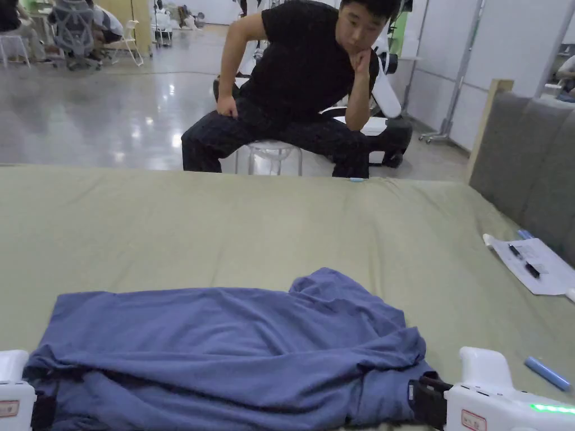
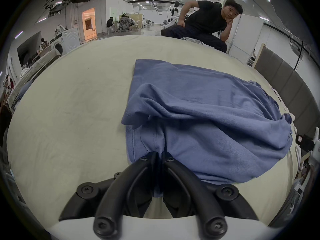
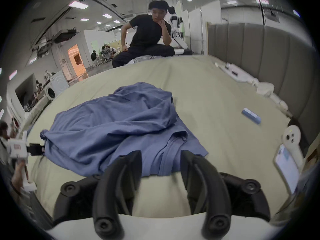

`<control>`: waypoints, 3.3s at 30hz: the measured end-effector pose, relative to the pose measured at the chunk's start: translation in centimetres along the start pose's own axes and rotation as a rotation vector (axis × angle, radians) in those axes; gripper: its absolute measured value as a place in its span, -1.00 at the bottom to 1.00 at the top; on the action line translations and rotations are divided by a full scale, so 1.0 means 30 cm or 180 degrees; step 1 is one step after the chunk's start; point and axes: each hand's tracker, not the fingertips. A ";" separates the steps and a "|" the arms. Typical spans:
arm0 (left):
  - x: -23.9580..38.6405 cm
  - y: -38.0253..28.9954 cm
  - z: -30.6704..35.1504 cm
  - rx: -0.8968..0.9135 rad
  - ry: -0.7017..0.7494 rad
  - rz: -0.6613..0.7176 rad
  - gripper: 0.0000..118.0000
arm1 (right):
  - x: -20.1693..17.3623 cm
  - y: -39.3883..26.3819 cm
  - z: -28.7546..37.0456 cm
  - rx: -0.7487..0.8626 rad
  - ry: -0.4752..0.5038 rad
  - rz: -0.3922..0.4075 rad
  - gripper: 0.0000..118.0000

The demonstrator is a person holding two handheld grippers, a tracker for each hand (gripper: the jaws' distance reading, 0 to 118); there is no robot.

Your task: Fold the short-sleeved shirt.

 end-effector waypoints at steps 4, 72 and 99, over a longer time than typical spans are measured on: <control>0.015 -0.010 0.009 0.0015 0.0009 -0.0011 -0.86 | 0.053 0.018 -0.131 -0.0265 0.0008 -0.0250 0.07; 0.107 -0.053 0.442 0.1092 -0.0677 -0.0279 -0.94 | -0.346 -0.126 0.161 0.0239 0.0437 0.0548 -1.00; -0.029 0.221 -0.149 -0.0371 0.0142 -0.0125 -0.88 | -0.098 0.160 0.076 -0.0179 0.0233 0.0371 0.04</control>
